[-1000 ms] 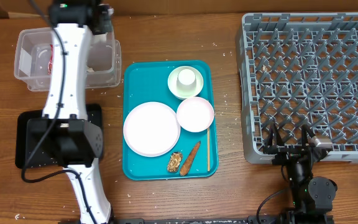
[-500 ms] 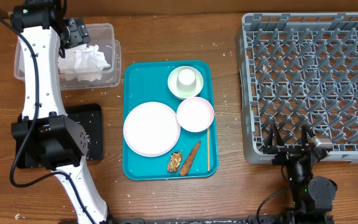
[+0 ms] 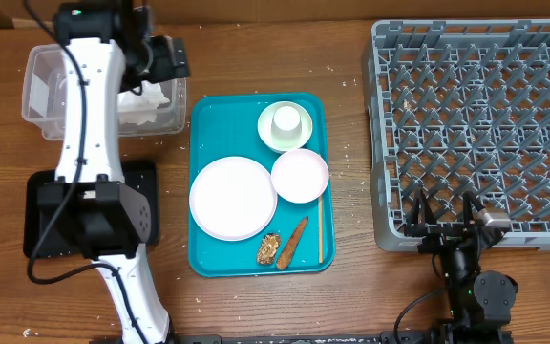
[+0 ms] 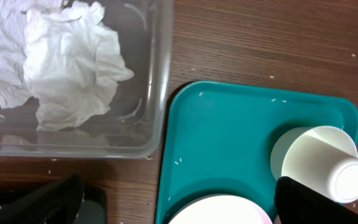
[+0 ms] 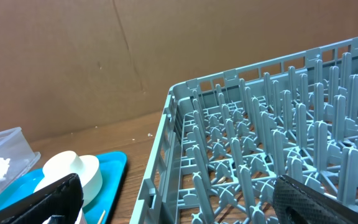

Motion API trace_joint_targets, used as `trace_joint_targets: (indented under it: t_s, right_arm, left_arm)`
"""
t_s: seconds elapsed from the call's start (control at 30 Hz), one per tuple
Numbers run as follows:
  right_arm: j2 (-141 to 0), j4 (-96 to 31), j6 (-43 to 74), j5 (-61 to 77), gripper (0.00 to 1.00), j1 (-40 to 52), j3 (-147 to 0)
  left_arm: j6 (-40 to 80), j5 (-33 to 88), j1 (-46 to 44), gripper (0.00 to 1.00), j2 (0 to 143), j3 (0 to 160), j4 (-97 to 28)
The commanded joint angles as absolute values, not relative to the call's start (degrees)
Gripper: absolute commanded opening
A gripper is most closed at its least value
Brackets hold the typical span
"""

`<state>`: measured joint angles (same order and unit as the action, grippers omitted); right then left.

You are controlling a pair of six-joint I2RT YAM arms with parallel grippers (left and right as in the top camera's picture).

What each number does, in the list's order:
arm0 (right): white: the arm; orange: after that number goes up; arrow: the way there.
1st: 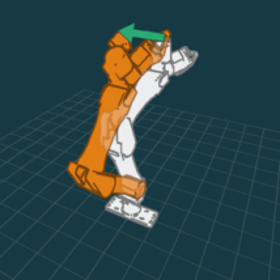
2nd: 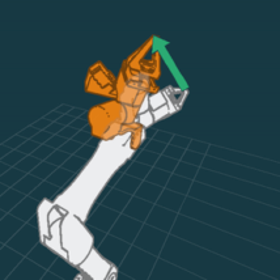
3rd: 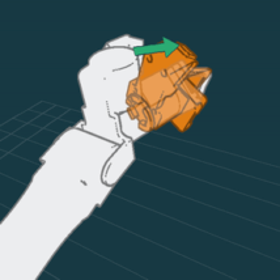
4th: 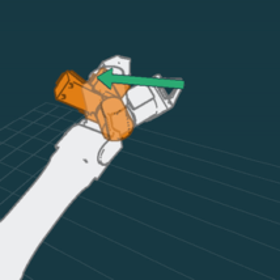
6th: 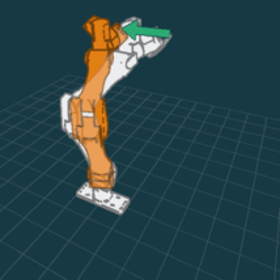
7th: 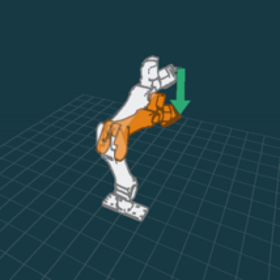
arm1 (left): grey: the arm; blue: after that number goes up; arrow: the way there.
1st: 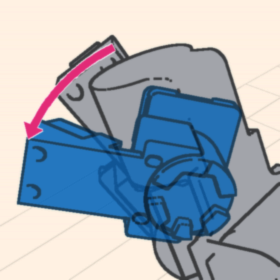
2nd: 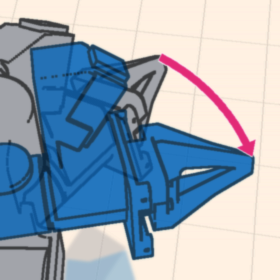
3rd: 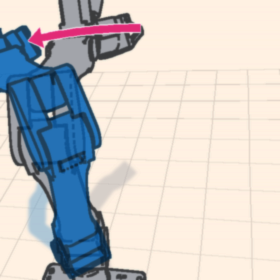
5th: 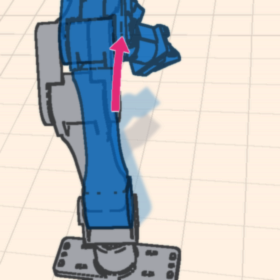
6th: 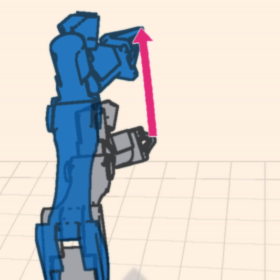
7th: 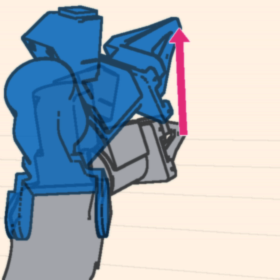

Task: Sort waste into correct bins and load items into the dishwasher
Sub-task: 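Move the right gripper from the rack over the white cup on the tray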

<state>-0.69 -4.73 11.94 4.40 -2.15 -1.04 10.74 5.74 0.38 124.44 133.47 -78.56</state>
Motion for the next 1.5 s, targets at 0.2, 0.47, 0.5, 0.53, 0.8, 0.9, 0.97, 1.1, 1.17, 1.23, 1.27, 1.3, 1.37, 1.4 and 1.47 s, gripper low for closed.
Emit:
trace_joint_targets:
  t_s: [0.2,0.47,0.5,0.53,0.8,0.9,0.97,1.1,1.17,1.23,1.27,1.3,1.37,1.4,1.47]
  right_arm:
    - [-0.2,-4.5,11.7,4.0,1.00,-2.0,-0.5]
    - [-0.2,-4.5,11.7,4.0,1.00,-2.0,-0.5]
    - [-0.2,-4.5,11.7,4.0,1.00,-2.0,-0.5]
    - [-0.2,-4.5,11.7,4.0,1.00,-2.0,-0.5]
    - [-0.2,-4.5,11.7,3.9,1.00,-2.0,-0.5]
    - [-0.2,-4.3,11.7,3.9,1.00,-2.0,-0.5]
    - [-0.2,-2.5,12.4,4.3,1.00,-2.0,-0.5]
    - [-0.2,3.7,24.4,14.7,1.00,-2.0,-0.5]
    - [-0.2,6.9,28.3,16.4,1.00,-2.0,-0.5]
    - [-0.2,10.3,30.2,16.4,1.00,-2.0,-0.5]
    - [-0.2,12.5,31.9,16.4,1.00,-2.0,-0.5]
    - [-0.2,16.5,34.8,16.4,1.00,-2.0,-0.5]
    - [-0.2,21.1,37.5,16.4,1.00,-2.0,-0.5]
    - [-0.2,24.8,39.6,16.4,1.00,-2.0,-0.5]
    - [-0.2,31.7,40.8,16.4,1.00,-2.0,-0.5]
  left_arm:
    - [14.5,-14.2,-1.1,1.00,121.8,133.3,-77.1]
    - [26.0,-7.9,7.7,1.00,121.8,133.2,-76.4]
    - [26.0,-6.6,8.5,1.00,121.8,133.2,-76.4]
    - [26.0,-5.8,9.1,1.00,121.8,133.2,-76.4]
    - [26.0,-5.5,10.7,1.00,121.8,133.2,-76.4]
    - [25.9,-5.5,10.7,1.00,121.8,133.2,-76.4]
    - [25.9,-5.5,10.7,1.00,121.8,133.2,-76.4]
    - [25.9,-5.5,10.7,1.00,121.8,133.2,-76.4]
    - [25.9,-5.5,10.7,1.00,121.8,133.2,-76.4]
    - [25.9,-5.5,10.7,1.00,121.8,133.2,-76.4]
    - [25.9,-5.5,10.7,1.00,121.8,133.2,-76.4]
    - [25.9,-5.5,10.7,1.00,121.8,133.2,-76.4]
    - [25.9,-5.5,10.7,1.00,121.8,133.2,-76.4]
    - [25.9,-5.5,10.7,1.00,121.8,133.2,-76.4]
    - [25.9,-5.5,10.7,1.00,121.8,133.2,-76.4]
